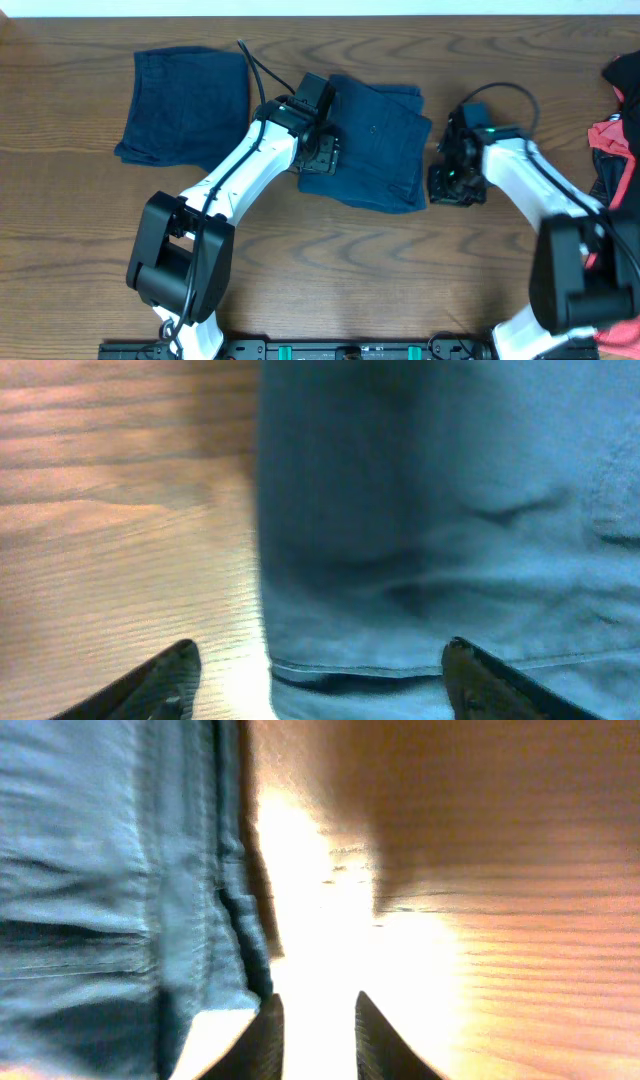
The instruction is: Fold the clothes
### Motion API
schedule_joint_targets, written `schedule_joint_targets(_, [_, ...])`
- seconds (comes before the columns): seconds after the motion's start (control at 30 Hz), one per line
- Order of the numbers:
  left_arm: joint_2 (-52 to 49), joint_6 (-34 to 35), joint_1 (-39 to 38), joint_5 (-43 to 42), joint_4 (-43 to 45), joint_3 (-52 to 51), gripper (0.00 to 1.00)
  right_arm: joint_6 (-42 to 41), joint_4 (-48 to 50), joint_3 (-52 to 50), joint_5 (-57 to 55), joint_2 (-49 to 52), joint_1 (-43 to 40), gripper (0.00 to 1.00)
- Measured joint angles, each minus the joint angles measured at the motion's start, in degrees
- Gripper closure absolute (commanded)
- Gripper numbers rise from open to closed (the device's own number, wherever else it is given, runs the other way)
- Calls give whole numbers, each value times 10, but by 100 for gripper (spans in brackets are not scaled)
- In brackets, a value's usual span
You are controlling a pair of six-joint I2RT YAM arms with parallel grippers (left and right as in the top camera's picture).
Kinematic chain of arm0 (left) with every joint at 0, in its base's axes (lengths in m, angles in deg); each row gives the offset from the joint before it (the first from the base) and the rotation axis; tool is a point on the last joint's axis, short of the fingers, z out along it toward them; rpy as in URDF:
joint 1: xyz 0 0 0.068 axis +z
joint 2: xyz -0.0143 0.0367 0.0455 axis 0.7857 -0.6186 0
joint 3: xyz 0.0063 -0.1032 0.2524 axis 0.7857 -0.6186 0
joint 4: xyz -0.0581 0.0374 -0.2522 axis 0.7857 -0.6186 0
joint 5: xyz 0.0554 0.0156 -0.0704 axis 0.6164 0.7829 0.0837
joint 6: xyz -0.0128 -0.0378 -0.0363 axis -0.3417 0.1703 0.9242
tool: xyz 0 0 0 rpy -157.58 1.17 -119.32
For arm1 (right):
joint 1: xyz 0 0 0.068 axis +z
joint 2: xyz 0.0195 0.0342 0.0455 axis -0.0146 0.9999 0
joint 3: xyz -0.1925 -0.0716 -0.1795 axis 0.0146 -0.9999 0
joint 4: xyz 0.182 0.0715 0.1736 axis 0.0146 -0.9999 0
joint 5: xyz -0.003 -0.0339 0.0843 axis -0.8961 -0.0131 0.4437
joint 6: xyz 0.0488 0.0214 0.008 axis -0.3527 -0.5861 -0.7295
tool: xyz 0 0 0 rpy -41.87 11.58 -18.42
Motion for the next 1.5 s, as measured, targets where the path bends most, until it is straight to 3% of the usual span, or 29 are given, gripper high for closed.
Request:
schedule_joint_targets(0.07, [0,1,1,13,10,0,19,10,14,0,17,-37,-4,62])
schedule_joint_targets(0.1, [0,1,2,13,18,0,20,15,26,0,31,-54,-5,65])
schedule_joint_targets(0.2, [0,5,4,-6,37,0,54,29,70,0,70,-100,-3,82])
schedule_joint_targets(0.27, [-1,3,4,-36,37,0,68,30,102,0,84,-111,3,91])
schedule_joint_targets(0.37, [-11,-1,3,-81,20,0,74,21,155,0,88,-104,18,99])
schedule_joint_targets(0.5, [-40,-2,2,-104,0,0,81,-7,266,0,89,-61,35,99])
schedule_joint_targets(0.73, [-87,-4,3,-122,-18,2,81,-93,455,2,86,88,40,99])
schedule_joint_targets(0.93, [-87,-4,2,-121,-63,5,81,-143,516,7,110,168,32,99])
schedule_joint_targets(1.2, [-85,-10,12,-112,-117,5,81,-130,480,15,163,168,3,98])
schedule_joint_targets(1.37, [-40,-14,47,-100,-109,0,66,-85,383,4,181,116,-40,87])
schedule_joint_targets(1.4, [-23,-15,55,-97,-100,-1,60,-74,355,2,184,92,-49,86])
schedule_joint_targets(1.5, [30,-14,72,-92,-57,-1,55,-61,293,1,189,30,-54,84])
